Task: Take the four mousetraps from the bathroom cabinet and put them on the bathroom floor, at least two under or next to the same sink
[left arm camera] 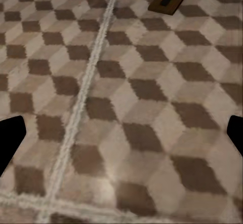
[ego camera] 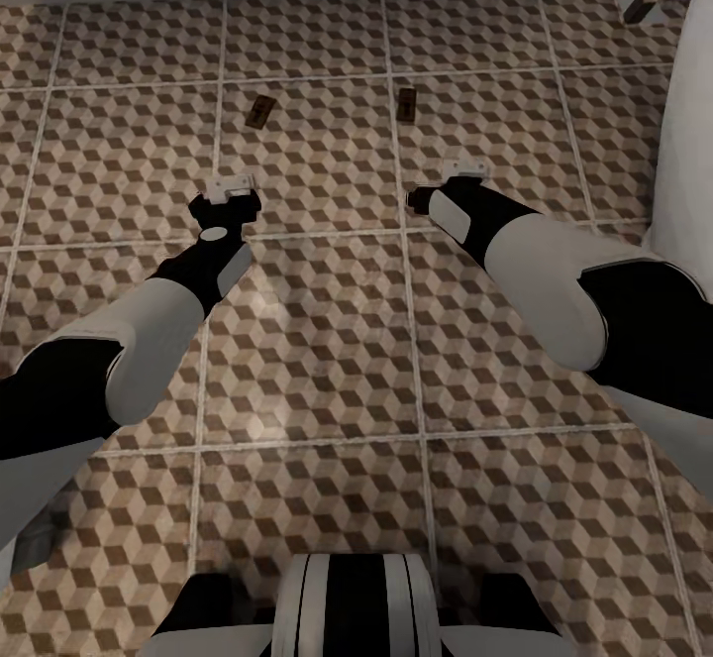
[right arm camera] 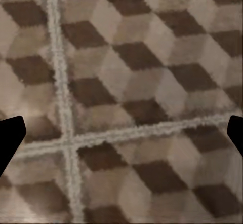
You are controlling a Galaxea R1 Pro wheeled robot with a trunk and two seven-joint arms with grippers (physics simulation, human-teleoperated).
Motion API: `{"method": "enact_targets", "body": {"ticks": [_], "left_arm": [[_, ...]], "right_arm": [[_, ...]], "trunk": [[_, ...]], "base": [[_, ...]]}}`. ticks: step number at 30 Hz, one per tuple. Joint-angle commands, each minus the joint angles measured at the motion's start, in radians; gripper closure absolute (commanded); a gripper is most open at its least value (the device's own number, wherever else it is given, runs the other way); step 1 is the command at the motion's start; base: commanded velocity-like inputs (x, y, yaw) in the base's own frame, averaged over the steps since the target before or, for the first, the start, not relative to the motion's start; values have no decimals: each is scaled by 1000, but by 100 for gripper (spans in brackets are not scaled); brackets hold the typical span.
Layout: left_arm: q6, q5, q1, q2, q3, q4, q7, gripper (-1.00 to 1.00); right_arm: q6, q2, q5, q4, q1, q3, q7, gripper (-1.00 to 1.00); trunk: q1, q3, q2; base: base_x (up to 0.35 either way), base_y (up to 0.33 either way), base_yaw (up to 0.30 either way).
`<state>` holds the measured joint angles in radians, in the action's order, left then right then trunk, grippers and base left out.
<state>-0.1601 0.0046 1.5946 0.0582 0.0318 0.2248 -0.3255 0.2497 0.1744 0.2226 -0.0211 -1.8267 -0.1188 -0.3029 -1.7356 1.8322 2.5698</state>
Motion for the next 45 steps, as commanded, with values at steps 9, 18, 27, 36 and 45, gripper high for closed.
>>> {"method": "enact_targets", "body": {"ticks": [9,18,27,36,45], "left_arm": [[-1,1,-2,1,3,0,-6,-100],[1,1,-8,1,3,7,-7,-100],[6,1,-20,0,3,49,-1,-100],[34,2,-49,0,3,138,2,-100],[137,2,-82,-1,3,277,9,-100]], "right_arm": [[6,0,12,-6,1,-9,-4,-100],[6,0,16,-15,1,-9,-5,-100],[13,0,18,-24,1,-9,-5,-100],[21,0,17,-49,1,-11,-5,-100],[29,0,16,-69,0,-12,-6,-100]], "trunk": [[1,0,0],[1,0,0],[1,0,0],[1,0,0],[1,0,0]], "base": [[-272,-194,0],[-233,-170,0],[-73,-54,0],[-19,-14,0],[-5,-3,0]]}}
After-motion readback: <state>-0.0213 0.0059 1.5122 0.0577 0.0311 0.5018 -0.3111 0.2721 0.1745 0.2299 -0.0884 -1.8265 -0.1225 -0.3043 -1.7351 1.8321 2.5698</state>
